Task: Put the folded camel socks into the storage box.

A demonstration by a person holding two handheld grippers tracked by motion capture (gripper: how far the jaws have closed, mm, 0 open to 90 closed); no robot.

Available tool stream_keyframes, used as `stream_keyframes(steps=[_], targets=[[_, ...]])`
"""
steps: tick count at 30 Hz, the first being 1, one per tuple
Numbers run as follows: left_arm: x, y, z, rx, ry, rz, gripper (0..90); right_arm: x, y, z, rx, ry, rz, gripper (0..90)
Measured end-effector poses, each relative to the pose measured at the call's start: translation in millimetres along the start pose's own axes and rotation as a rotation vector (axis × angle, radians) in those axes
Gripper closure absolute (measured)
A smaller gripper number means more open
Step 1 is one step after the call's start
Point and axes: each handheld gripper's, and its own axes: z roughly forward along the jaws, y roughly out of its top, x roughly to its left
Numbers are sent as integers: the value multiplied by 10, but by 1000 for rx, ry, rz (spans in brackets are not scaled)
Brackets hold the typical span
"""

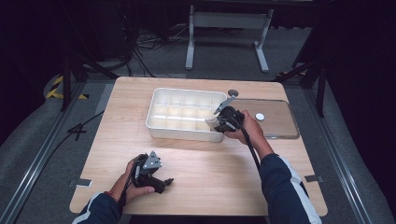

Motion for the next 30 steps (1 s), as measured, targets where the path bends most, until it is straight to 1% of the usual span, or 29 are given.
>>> stream_keyframes(steps=[1, 2, 3, 4, 6, 8, 9, 11, 12, 14, 18, 20, 23, 25, 28, 29, 30], targets=[[0, 0, 0, 0, 0, 0, 72, -7, 10, 3, 7, 3, 5, 772], [0, 0, -1, 0, 0, 0, 72, -20, 37, 15, 29, 13, 10, 772], [0, 0, -1, 0, 0, 0, 72, -20, 37, 15, 29, 13, 10, 772], [0, 0, 0, -1, 0, 0, 72, -39, 47, 18, 42, 26, 18, 772], [0, 0, 0, 0, -1, 0, 72, -50, 50, 23, 45, 34, 23, 772], [0, 2, 0, 1, -1, 1, 71, -70, 65, 36, 62, 46, 32, 773], [0, 2, 0, 1, 0, 0, 71, -69, 73, 42, 72, 46, 26, 774], [-1, 2, 1, 0, -1, -1, 71, -72, 108, 53, 107, 48, 7, 776], [-1, 2, 1, 0, -1, -1, 71, -72, 108, 53, 107, 48, 7, 776], [-2, 2, 2, -2, -1, -3, 71, -84, 138, 62, 130, 54, 0, 777], [-2, 2, 3, -2, -1, -3, 71, -104, 173, 79, 156, 65, -4, 777], [-3, 1, 4, -3, -3, -4, 71, -93, 181, 88, 163, 58, -10, 769], [-3, 1, 3, -3, -2, -4, 71, -113, 162, 64, 148, 74, 7, 731], [-3, 1, 4, -3, -2, -4, 71, -117, 139, 48, 126, 91, 15, 696], [-3, 1, 3, -3, -2, -4, 71, -99, 124, 3, 109, 89, 17, 640], [-3, 2, 2, -1, -3, -4, 71, -103, 113, -33, 89, 94, 23, 630], [-2, 2, 1, -1, -3, -3, 71, -111, 99, -78, 68, 98, 34, 600]])
